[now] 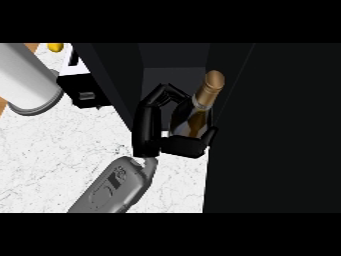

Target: Pick up the wine, place it into the cabinet and close the cabinet

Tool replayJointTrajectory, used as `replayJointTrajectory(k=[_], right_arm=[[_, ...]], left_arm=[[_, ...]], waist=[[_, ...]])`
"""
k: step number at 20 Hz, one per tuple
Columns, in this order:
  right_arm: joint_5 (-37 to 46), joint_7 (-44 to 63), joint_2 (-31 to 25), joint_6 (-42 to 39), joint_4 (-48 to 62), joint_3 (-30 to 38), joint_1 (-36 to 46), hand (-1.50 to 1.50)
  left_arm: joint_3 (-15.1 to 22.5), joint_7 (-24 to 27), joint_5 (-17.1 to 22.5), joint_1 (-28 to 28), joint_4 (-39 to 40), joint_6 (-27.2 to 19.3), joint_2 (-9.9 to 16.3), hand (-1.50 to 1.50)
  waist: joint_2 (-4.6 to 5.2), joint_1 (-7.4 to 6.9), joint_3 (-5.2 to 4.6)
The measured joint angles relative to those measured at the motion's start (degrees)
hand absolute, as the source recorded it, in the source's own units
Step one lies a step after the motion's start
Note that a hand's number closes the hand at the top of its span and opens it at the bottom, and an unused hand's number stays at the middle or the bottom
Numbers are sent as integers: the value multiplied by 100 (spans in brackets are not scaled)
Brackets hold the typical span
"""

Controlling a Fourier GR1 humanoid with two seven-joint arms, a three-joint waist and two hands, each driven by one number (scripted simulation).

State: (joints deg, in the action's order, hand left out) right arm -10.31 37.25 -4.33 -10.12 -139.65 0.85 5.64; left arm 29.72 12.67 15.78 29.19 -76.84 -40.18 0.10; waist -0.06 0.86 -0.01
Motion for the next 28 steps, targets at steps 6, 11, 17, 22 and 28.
replayJointTrajectory(k=[6,11,17,22,28], right_arm=[[8,99,-24,80,9,-50,169,-150],[7,-49,23,33,28,-79,46,-150],[1,-167,-11,-10,62,52,3,-150],[-13,-52,22,64,54,-41,81,-150],[1,-88,34,82,42,-91,18,-150]], left_arm=[[-80,565,43,-19,537,71,-5,150],[-436,919,184,139,1007,230,-7,150],[-869,1161,321,308,1392,511,29,150],[-1165,1163,437,523,1768,824,63,150],[-1288,1039,626,993,2223,899,10,150]], waist=[[4,-5,-1],[6,-7,0],[8,-17,0],[7,-18,0],[8,4,-1]])
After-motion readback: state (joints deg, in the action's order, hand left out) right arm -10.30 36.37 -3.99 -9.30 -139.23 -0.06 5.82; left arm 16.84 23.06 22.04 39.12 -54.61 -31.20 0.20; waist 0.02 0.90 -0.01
